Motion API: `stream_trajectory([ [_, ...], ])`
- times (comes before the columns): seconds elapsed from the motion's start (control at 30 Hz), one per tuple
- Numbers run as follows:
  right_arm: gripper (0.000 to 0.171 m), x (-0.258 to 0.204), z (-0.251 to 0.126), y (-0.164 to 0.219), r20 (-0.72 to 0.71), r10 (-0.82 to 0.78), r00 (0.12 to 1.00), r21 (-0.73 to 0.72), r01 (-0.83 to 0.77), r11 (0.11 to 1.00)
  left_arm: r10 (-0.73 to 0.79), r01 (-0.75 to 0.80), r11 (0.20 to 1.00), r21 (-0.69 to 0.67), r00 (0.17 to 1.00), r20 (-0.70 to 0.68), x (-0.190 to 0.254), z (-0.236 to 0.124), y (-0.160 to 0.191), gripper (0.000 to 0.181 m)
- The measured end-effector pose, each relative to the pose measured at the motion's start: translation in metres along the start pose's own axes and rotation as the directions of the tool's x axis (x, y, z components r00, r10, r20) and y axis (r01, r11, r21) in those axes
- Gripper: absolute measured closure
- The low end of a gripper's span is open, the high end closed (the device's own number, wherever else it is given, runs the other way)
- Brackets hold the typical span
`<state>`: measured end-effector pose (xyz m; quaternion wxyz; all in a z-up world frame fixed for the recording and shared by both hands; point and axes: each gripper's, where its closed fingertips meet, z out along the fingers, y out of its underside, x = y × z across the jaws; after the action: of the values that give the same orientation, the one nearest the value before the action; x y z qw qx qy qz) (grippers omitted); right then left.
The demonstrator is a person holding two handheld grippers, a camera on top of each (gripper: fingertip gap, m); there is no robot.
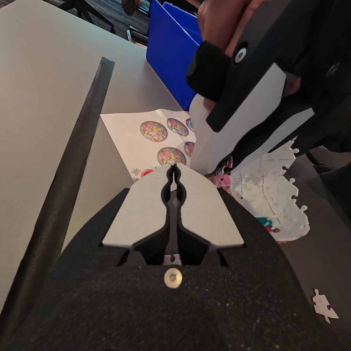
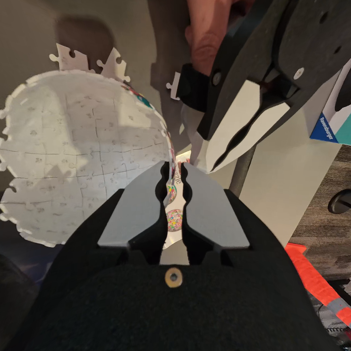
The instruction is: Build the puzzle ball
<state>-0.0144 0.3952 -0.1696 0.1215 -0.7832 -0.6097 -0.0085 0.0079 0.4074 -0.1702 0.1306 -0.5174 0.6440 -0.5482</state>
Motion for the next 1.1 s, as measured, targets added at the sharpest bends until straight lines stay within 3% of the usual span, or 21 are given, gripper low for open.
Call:
stream_trajectory([
  [0.17,0.162,-0.002,0.003,0.003,0.022,0.013,1.000,0.000,-0.013,1.000,-0.020,0.020,0.999,0.038,1.000,0.009,-0.004,-0.004,-0.004,0.181],
  [0.37,0.157,-0.002,-0.006,-0.004,0.046,0.023,0.999,0.076,-0.027,0.997,-0.076,0.058,0.975,0.214,0.994,0.080,-0.022,-0.030,-0.025,0.181],
  [0.5,0.149,0.005,-0.020,-0.013,0.051,0.001,0.999,0.110,-0.007,0.994,-0.220,0.144,0.945,0.294,0.944,0.244,-0.041,-0.080,-0.039,0.181],
  [0.57,0.145,-0.003,-0.024,-0.021,0.109,-0.023,0.994,0.128,0.009,0.992,-0.290,0.208,0.931,0.301,0.921,0.260,-0.018,-0.115,-0.038,0.181],
  [0.67,0.144,0.000,-0.026,-0.019,0.088,-0.059,0.994,0.061,0.054,0.997,-0.337,0.258,0.932,0.255,0.877,0.342,0.030,-0.148,-0.003,0.181],
  [0.77,0.139,0.006,-0.027,-0.021,0.064,-0.055,0.996,0.008,0.055,0.998,-0.405,0.368,0.914,0.168,0.832,0.379,0.077,-0.151,0.074,0.177],
  [0.83,0.137,0.007,-0.021,-0.017,0.065,-0.056,0.996,-0.039,0.059,0.998,-0.456,0.403,0.890,0.215,0.805,0.380,0.100,-0.147,0.113,0.177],
  [0.97,0.136,0.003,-0.002,-0.011,0.098,-0.061,0.993,-0.120,0.073,0.990,-0.535,0.410,0.800,0.437,0.818,0.213,0.131,-0.151,0.122,0.177],
  [1.1,0.146,0.002,0.001,-0.006,0.127,-0.053,0.990,-0.144,0.071,0.987,-0.453,0.310,0.810,0.497,0.869,0.196,0.140,-0.166,0.115,0.177],
])
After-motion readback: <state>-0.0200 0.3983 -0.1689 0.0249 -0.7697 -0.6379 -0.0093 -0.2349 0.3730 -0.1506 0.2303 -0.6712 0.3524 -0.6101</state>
